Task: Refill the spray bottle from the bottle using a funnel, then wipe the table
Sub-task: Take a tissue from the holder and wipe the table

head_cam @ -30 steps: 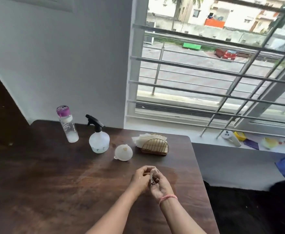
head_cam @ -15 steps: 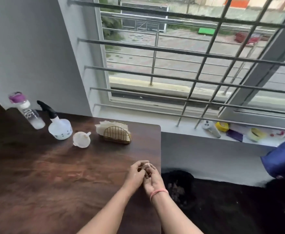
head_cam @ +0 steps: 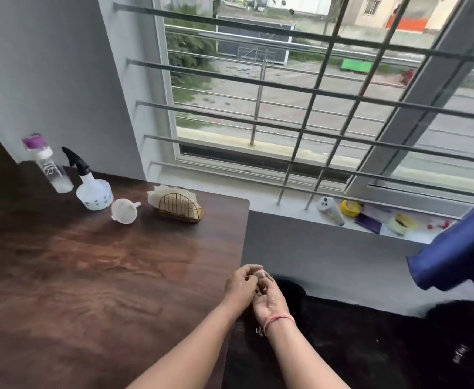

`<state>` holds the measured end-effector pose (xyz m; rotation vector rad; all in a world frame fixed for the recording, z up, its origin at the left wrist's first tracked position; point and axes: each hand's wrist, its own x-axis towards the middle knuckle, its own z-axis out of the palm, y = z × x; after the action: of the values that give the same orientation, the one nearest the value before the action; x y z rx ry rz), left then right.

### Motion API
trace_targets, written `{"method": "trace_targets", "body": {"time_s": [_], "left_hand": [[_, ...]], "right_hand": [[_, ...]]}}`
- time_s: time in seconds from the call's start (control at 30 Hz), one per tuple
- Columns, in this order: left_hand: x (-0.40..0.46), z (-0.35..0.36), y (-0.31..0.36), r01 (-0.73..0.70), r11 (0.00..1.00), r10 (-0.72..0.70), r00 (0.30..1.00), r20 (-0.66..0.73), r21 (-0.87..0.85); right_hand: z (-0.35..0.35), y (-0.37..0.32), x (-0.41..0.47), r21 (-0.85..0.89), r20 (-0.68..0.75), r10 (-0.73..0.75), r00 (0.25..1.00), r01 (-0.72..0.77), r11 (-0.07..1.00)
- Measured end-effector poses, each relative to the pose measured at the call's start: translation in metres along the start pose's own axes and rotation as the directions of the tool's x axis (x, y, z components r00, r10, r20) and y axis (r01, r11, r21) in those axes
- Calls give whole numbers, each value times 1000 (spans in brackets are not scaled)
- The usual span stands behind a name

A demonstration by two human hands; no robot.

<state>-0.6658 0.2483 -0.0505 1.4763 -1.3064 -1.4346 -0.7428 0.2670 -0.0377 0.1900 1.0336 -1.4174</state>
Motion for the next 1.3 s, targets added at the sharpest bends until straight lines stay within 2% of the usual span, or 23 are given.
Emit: {"method": "trace_targets", "body": {"time_s": [0.17,0.33,0.5,0.7,1.0,1.17,1.3], "left_hand": [[-13,37,-2,13,1000,-13,1000,13,3],[-15,75,3,70,997,-69,996,63,-22],[13,119,10,137,988,-142,987,74,65],[47,170,13,216,973,-220,974,48,85],[91,204,12,269,942,-286,956,60,200],[111,210,2,381,923,-382,924,18,50],[123,210,-6,436,897,-437,899,2,-68]], "right_hand": [[-30,-27,-6,-36,-16,-21,1000,20,999],[-61,-60,15,22,-79,15,997,-13,1000],[-75,-105,50,60,-118,3,993,4,998],[-87,-143,92,-86,-194,25,981,-42,995],[-94,-169,139,-237,-278,-3,960,-66,969],[-87,-179,152,-257,-256,84,963,-152,954],[-87,-187,154,-285,-273,96,957,-176,942]]}}
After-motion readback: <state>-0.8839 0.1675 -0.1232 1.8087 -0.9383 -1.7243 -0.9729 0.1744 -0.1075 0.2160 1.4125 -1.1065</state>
